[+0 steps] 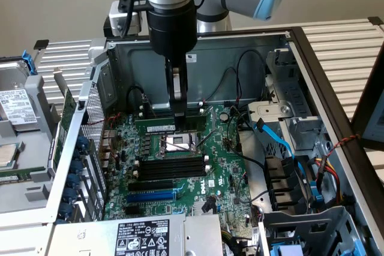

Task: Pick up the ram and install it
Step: 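Insert the ram into the slot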

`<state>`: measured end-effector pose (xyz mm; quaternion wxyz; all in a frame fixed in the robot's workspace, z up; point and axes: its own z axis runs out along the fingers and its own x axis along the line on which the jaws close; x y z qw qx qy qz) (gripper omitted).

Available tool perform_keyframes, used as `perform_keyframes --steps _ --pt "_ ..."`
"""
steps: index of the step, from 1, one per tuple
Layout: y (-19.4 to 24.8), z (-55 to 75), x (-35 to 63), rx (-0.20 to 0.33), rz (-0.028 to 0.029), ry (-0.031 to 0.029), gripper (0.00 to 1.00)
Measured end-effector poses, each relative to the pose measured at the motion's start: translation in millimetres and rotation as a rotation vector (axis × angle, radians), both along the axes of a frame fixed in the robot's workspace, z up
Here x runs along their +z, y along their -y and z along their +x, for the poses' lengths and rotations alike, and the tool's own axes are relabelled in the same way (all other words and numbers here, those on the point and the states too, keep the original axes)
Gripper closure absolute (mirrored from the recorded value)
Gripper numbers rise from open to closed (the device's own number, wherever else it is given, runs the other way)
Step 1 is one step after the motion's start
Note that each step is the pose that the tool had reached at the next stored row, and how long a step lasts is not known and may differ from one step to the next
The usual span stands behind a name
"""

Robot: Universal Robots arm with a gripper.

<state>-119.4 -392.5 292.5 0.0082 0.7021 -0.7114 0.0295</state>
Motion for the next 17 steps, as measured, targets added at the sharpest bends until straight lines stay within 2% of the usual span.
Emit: perform_keyframes --steps 17 --pt "3.7 -0.5 -28.1 -0.001 -0.0001 -0.0001 0.87"
